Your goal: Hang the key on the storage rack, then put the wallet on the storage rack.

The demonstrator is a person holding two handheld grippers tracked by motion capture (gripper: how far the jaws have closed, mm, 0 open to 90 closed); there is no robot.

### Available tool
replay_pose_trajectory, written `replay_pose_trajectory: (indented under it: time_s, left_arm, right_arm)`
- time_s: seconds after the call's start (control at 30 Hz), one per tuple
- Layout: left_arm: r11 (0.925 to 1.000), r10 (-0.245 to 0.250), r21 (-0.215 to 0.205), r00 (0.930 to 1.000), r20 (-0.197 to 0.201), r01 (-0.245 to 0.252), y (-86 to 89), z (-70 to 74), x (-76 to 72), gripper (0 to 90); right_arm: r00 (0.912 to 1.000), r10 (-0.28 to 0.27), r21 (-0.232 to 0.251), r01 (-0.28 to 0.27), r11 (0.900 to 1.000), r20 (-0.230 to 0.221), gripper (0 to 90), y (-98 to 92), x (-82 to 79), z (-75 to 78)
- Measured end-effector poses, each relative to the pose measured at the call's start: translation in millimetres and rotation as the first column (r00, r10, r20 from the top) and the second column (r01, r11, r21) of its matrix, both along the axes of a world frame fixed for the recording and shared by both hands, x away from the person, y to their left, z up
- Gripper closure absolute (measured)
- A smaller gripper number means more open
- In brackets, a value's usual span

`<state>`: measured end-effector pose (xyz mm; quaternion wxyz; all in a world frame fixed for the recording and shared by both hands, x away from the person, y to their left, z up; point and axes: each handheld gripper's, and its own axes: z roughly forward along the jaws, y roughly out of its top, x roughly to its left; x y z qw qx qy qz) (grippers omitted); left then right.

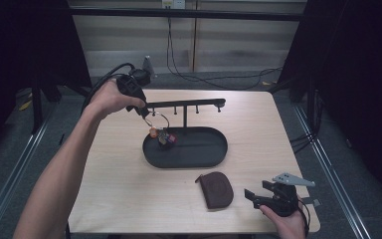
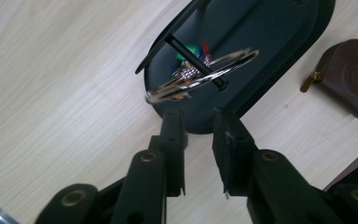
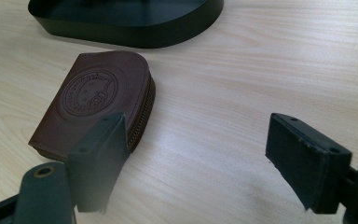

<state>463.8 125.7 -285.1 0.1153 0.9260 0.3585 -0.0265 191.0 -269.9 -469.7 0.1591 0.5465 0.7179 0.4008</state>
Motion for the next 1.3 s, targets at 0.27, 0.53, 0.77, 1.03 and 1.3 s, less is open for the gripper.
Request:
replay_pose_trajectory:
  time_s: [0.27, 0.53, 0.77, 1.03, 1.3]
  left_arm:
    - [0.9930, 0.031, -0.115, 0.9994, 0.012, -0.030, 15.7, 5.0, -12.9, 59.6]
    - [0.9826, 0.029, -0.185, 0.9973, 0.068, -0.016, 22.3, 1.6, -29.9, 52.3]
    - [0.9747, 0.037, -0.223, 0.9951, 0.092, -0.015, 32.8, -7.3, -45.7, 44.3]
    - [0.9579, 0.064, -0.285, 0.9932, 0.097, -0.034, 54.0, -26.3, -61.9, 39.1]
    - [0.9442, 0.095, -0.325, 0.9886, 0.116, -0.053, 66.2, -40.3, -77.3, 30.6]
  right_arm:
    - [1.0000, 0.001, -0.001, -0.001, 1.000, 0.000, 20.7, 0.3, -0.5, 0.1]
    - [1.0000, 0.000, -0.002, 0.000, 1.000, 0.000, 20.8, 0.4, -0.9, 0.0]
    - [1.0000, -0.001, 0.001, 0.001, 1.000, -0.005, 20.7, 0.7, 0.3, -0.1]
    - [0.9999, -0.005, 0.000, 0.005, 1.000, -0.009, 20.5, 1.4, 1.3, -0.8]
    - [1.0000, -0.006, -0.001, 0.006, 1.000, -0.005, 20.6, 1.6, 0.0, -0.1]
